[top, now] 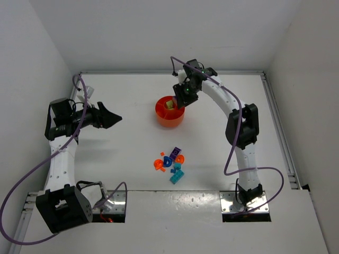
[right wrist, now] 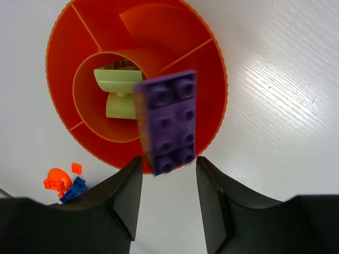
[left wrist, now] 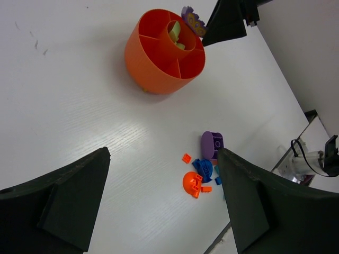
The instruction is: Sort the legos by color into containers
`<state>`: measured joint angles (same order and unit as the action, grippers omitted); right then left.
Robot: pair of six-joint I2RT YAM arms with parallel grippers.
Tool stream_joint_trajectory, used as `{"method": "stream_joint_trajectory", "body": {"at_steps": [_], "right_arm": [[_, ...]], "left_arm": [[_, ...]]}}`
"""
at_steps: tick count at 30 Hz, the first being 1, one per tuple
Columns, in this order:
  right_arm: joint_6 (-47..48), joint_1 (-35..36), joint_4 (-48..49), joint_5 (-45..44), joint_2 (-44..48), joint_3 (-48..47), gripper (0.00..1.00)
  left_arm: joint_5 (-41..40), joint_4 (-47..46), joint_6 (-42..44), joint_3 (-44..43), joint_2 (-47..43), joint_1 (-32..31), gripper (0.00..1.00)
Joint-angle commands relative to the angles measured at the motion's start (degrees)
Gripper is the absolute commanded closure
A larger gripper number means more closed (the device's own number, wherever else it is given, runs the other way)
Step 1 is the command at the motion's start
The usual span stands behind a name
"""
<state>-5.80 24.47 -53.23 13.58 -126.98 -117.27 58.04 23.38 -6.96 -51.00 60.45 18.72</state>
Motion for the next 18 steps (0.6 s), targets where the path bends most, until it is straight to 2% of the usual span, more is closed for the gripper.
{"method": "stream_joint_trajectory", "body": {"at_steps": [1, 5, 10, 12, 14, 17, 18], "right_arm": [[0.3, -0.1, 0.1, 0.9, 0.3, -1.2, 0.54], [0.3, -0.1, 0.1, 0.9, -0.2, -1.2, 0.49], [-0.3, -0.1, 0.1, 0.9, -0.2, -0.7, 0.49], [1.7, -0.1, -0.5, 2.5, 2.4, -0.2, 0.51], [4.2, -0.1, -1.3, 6.4, 5.8, 3.1, 0.52], [11.1, 1.9, -2.3, 8.6, 15.2, 13.4, 0.56], [14.5, 2.4, -2.3, 9.9, 17.8, 20.6, 0.56]], "left_arm": [[0.8, -2.1, -0.7, -0.2, -0.2, -0.3, 0.11], [0.8, -2.1, -0.7, -0.2, -0.2, -0.3, 0.11], [0.8, -2.1, -0.7, -0.2, -0.2, -0.3, 0.1], [0.8, -2.1, -0.7, -0.2, -0.2, -0.3, 0.1], [0.8, -2.1, -0.1, -0.2, -1.3, -0.3, 0.1], [-1.3, -2.1, 1.1, 0.4, -2.9, -0.3, 0.1], [-1.4, -2.1, 1.1, 1.0, -3.5, -0.3, 0.09]]}}
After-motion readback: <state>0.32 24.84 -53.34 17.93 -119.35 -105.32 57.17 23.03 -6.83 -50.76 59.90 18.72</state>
